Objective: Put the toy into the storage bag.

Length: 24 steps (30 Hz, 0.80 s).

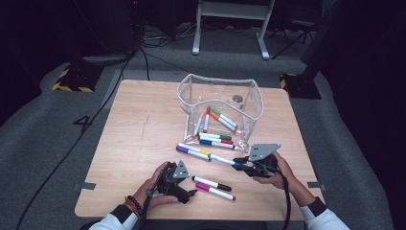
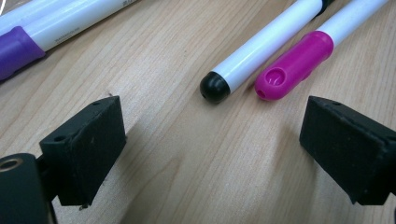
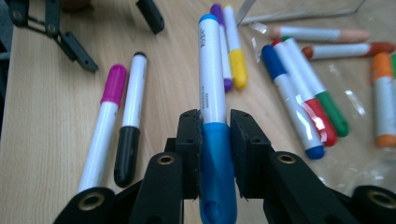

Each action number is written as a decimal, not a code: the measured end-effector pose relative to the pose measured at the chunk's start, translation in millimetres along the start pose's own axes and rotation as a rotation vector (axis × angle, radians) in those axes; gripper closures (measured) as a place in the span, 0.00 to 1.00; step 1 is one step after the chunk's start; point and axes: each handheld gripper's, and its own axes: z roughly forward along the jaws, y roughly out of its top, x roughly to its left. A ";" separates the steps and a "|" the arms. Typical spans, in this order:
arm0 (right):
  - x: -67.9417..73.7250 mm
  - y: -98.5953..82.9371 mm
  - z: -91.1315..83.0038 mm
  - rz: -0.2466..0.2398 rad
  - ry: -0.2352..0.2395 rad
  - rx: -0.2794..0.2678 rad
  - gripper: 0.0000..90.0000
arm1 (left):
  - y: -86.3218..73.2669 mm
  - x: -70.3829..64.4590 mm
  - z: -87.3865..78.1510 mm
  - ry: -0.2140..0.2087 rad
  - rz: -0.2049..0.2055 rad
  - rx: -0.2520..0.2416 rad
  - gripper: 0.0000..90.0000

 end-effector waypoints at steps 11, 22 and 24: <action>-21.3 46.6 -50.3 -0.038 -0.083 -0.096 0.83 | 0.1 0.1 0.1 -0.001 0.000 0.000 0.08; -47.3 93.9 -72.6 -0.056 -0.150 -0.139 0.83 | 0.0 0.2 0.0 -0.001 0.001 0.000 0.08; -53.5 99.8 -73.7 -0.049 -0.158 -0.143 0.83 | 0.0 0.1 0.0 -0.001 0.001 0.000 0.08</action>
